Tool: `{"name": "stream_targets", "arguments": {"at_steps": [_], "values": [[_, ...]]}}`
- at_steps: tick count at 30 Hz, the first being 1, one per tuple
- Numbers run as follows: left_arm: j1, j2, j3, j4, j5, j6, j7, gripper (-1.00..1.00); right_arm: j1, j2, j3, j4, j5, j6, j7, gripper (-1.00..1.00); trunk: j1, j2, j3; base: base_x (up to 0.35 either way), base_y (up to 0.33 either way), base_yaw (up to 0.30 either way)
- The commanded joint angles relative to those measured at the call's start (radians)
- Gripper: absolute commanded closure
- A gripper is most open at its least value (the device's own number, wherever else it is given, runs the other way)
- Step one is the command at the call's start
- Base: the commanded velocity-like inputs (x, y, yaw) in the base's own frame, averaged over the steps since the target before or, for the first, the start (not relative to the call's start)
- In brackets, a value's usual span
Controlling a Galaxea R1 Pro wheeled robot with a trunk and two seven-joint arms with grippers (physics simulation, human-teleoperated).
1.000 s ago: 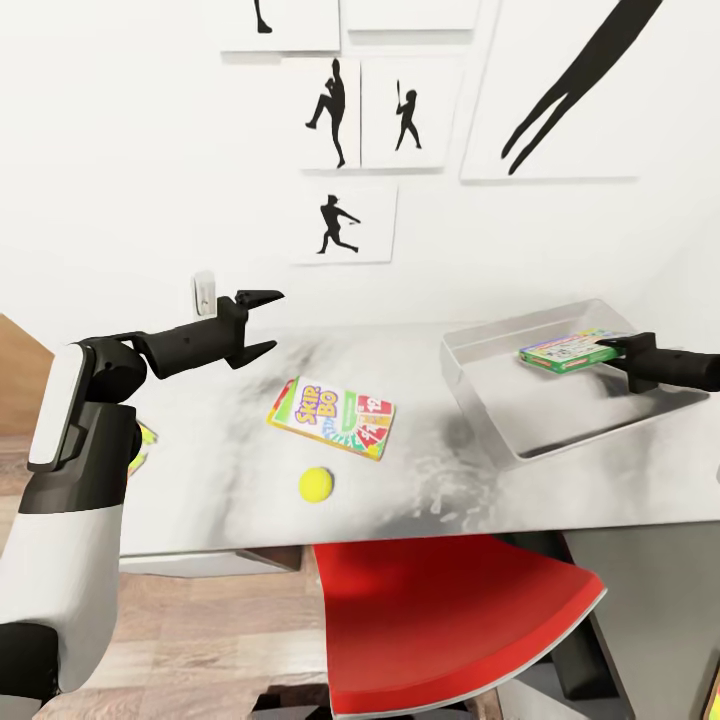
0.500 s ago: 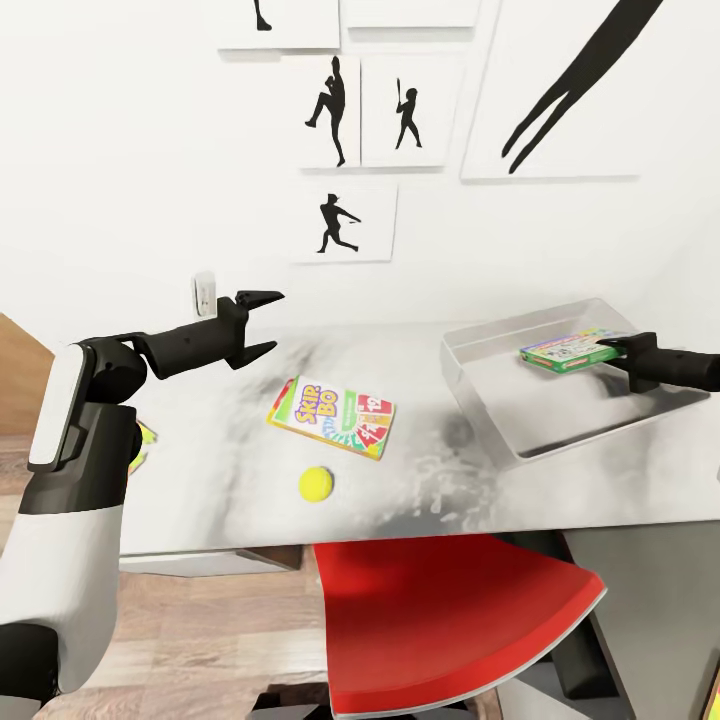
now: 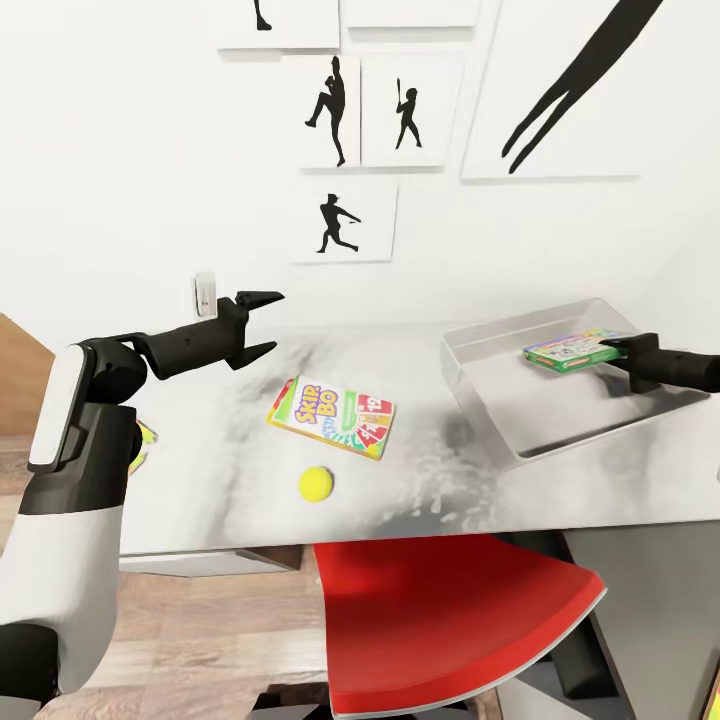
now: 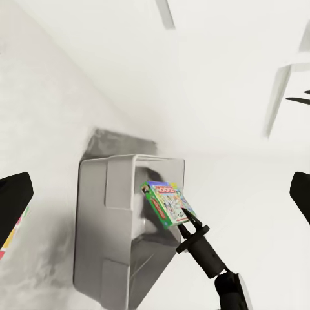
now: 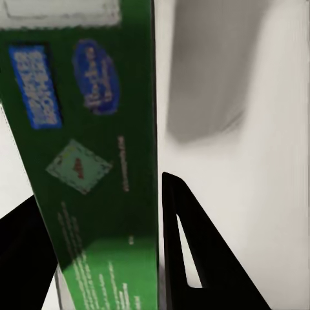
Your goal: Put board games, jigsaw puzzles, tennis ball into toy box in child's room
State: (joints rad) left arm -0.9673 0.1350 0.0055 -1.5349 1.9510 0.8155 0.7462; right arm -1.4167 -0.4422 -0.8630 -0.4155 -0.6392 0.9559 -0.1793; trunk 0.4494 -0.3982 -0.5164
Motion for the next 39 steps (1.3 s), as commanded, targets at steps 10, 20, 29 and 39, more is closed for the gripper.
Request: {"name": "stream_targets", "arguments": {"at_steps": [10, 20, 29, 39], "values": [[-0.001, 0.000, 0.001, -0.001, 0.009, 0.001, 0.010, -1.00, -0.001, 0.000, -0.005, 0.001, -0.010, -0.004, -0.011, 1.00, 0.001, -0.002, -0.002, 0.000, 0.000, 0.000], [0.001, 0.000, 0.001, -0.001, 0.009, 0.001, 0.010, -1.00, 0.000, 0.002, -0.004, 0.002, -0.010, -0.005, -0.011, 1.00, 0.001, -0.002, -0.002, 0.000, 0.000, 0.000], [0.001, 0.000, 0.001, -0.001, 0.009, 0.001, 0.010, -1.00, 0.001, 0.002, -0.004, 0.024, -0.010, -0.008, -0.011, 1.00, 0.001, -0.002, -0.002, 0.000, 0.000, 0.000], [0.001, 0.000, 0.001, -0.001, 0.008, 0.001, 0.010, -1.00, 0.005, 0.001, -0.004, 0.034, -0.010, -0.025, -0.011, 1.00, 0.001, -0.002, -0.002, 0.000, 0.000, 0.000]]}}
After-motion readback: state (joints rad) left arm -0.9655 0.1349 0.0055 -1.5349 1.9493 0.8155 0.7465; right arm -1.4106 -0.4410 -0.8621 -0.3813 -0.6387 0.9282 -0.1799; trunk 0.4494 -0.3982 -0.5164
